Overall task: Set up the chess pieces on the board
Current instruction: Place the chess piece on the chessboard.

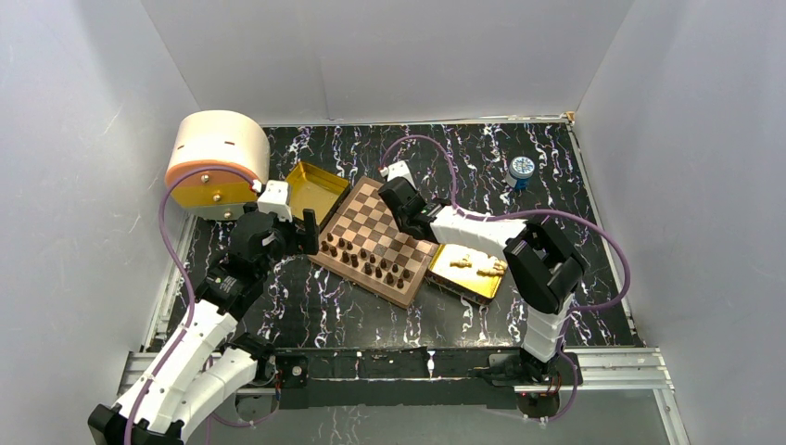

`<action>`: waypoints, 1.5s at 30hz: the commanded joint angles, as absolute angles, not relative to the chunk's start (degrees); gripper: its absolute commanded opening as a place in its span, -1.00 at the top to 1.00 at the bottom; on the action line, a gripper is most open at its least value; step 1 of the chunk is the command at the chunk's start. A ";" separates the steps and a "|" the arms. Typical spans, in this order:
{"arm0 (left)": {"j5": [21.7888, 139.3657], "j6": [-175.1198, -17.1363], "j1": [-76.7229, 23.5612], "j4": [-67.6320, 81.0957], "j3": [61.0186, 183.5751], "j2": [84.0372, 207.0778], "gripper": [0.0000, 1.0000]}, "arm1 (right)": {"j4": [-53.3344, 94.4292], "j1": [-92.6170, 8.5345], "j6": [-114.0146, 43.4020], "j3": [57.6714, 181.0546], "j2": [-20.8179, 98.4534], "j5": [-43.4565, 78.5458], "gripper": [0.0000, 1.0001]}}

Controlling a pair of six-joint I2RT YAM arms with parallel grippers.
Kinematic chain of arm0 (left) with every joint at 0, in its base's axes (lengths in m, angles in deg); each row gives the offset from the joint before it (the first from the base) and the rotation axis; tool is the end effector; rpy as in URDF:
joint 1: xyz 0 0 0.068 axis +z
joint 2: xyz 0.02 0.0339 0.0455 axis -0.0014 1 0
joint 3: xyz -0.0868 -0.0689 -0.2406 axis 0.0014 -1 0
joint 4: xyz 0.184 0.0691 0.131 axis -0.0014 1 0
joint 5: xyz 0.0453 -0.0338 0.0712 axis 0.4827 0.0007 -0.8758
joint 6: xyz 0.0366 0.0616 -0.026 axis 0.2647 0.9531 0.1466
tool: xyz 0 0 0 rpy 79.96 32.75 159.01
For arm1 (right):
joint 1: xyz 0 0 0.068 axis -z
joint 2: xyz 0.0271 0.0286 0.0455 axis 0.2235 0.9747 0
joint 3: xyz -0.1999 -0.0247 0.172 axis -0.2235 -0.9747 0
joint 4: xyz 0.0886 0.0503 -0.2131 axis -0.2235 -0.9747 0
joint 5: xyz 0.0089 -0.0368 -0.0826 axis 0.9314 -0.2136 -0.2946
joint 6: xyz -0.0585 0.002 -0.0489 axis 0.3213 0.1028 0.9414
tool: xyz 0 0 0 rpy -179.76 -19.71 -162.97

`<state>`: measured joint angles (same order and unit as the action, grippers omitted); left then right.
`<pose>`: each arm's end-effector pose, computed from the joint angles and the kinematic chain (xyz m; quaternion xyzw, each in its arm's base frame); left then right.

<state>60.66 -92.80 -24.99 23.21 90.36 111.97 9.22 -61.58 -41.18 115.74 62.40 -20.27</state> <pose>0.1695 -0.0642 0.3004 0.0546 0.7948 -0.0932 0.5972 0.2839 0.2737 0.2029 -0.1795 0.8781 -0.0163 0.4432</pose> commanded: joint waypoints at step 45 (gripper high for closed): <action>59.40 -91.93 -25.05 23.45 90.51 111.21 -0.88 | 12.58 -60.42 -44.00 116.24 65.40 -24.49 0.62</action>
